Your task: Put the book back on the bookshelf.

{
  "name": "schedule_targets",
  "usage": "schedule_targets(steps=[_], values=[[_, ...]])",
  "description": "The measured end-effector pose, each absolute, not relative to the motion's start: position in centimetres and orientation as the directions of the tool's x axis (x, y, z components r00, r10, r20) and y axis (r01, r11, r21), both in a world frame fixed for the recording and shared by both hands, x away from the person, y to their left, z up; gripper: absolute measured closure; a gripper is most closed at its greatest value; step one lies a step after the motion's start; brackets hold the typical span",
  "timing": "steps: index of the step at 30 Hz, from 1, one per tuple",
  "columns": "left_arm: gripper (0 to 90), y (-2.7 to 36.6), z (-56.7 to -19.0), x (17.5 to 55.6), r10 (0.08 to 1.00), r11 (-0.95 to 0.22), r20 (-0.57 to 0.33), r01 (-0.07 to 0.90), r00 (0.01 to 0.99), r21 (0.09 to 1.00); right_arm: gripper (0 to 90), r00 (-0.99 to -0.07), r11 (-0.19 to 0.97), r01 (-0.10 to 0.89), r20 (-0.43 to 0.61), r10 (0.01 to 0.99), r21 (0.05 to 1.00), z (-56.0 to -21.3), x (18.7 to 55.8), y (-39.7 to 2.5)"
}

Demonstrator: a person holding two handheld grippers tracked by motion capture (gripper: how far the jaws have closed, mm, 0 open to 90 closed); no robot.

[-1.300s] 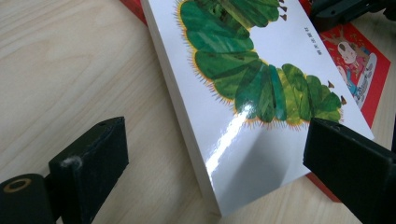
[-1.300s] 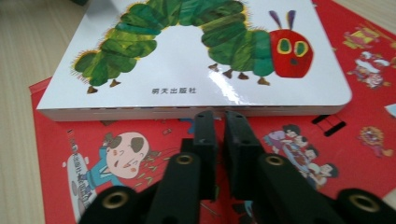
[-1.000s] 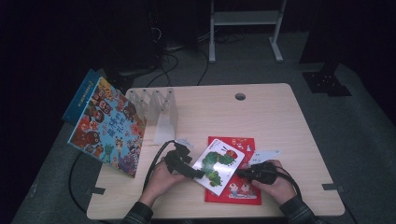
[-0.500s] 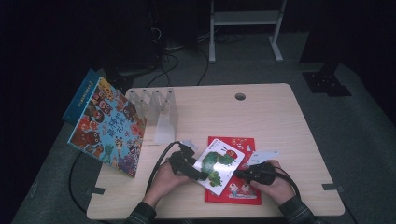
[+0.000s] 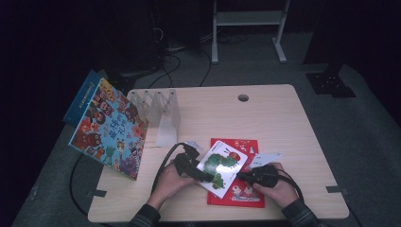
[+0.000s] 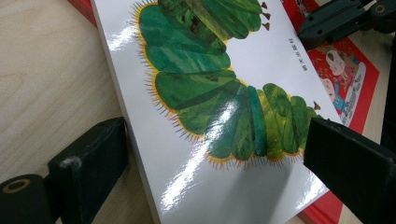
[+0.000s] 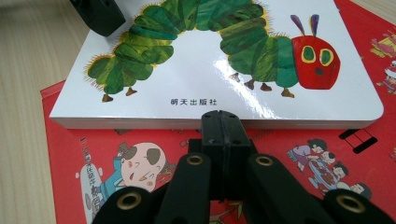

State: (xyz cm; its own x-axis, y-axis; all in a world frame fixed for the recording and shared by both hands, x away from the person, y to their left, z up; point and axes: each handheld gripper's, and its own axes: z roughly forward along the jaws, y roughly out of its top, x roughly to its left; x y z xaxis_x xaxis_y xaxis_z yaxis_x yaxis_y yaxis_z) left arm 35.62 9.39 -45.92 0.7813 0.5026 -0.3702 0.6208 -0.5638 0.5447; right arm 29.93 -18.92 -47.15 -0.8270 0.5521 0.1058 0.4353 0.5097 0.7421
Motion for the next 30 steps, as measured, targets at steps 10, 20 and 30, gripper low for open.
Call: schedule_targets(steps=[10,20,30], values=[[6.5,9.7,-44.2,35.3,0.508,-0.517,-0.366,0.616,0.779,0.594,88.9,-0.819,0.5,0.45,0.118,0.562,0.74,-47.1,29.9,-18.8],[6.4,10.4,-42.5,35.1,0.506,-0.479,-0.352,0.596,0.787,0.645,88.8,-0.819,0.501,0.448,0.114,0.563,0.74,-47.1,30.3,-17.9],[6.6,10.8,-41.1,34.8,0.49,-0.442,-0.355,0.578,0.796,0.686,88.8,-0.818,0.489,0.445,0.119,0.563,0.75,-47.3,31.1,-17.3]])
